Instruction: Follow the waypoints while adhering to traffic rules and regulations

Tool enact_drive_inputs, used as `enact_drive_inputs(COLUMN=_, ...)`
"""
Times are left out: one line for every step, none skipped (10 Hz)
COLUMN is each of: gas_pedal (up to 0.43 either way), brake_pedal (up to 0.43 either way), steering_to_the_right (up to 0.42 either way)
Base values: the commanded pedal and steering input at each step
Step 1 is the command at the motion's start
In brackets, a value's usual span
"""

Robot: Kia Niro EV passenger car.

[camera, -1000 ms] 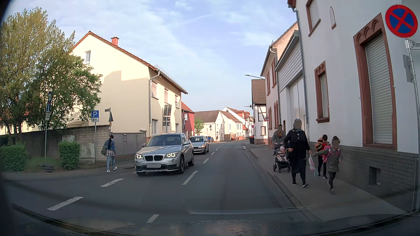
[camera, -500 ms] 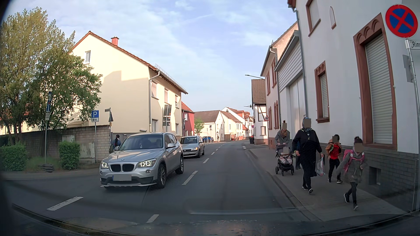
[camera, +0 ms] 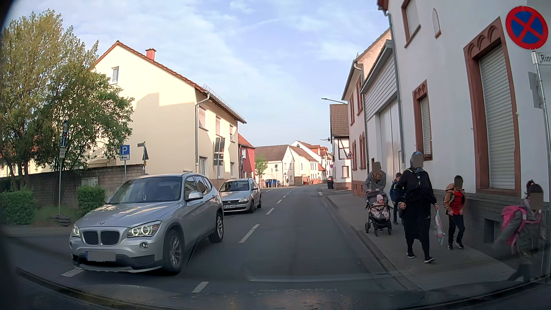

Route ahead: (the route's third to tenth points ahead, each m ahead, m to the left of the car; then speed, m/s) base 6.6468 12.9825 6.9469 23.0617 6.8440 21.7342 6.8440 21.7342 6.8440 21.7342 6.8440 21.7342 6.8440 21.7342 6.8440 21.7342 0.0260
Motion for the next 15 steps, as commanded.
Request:
enact_drive_inputs(gas_pedal=0.0, brake_pedal=0.073, steering_to_the_right=-0.005)
enact_drive_inputs(gas_pedal=0.0, brake_pedal=0.0, steering_to_the_right=-0.005)
enact_drive_inputs(gas_pedal=0.0, brake_pedal=0.0, steering_to_the_right=-0.005)
enact_drive_inputs(gas_pedal=0.0, brake_pedal=0.0, steering_to_the_right=-0.005)
enact_drive_inputs(gas_pedal=0.0, brake_pedal=0.0, steering_to_the_right=-0.005)
enact_drive_inputs(gas_pedal=0.0, brake_pedal=0.012, steering_to_the_right=-0.005)
enact_drive_inputs(gas_pedal=0.0, brake_pedal=0.037, steering_to_the_right=-0.005)
enact_drive_inputs(gas_pedal=0.0, brake_pedal=0.079, steering_to_the_right=-0.005)
enact_drive_inputs(gas_pedal=0.0, brake_pedal=0.104, steering_to_the_right=-0.005)
enact_drive_inputs(gas_pedal=0.0, brake_pedal=0.122, steering_to_the_right=-0.005)
enact_drive_inputs(gas_pedal=0.0, brake_pedal=0.14, steering_to_the_right=-0.005)
enact_drive_inputs(gas_pedal=0.0, brake_pedal=0.152, steering_to_the_right=-0.005)
enact_drive_inputs(gas_pedal=0.0, brake_pedal=0.165, steering_to_the_right=-0.005)
enact_drive_inputs(gas_pedal=0.0, brake_pedal=0.165, steering_to_the_right=-0.005)
enact_drive_inputs(gas_pedal=0.0, brake_pedal=0.165, steering_to_the_right=-0.005)
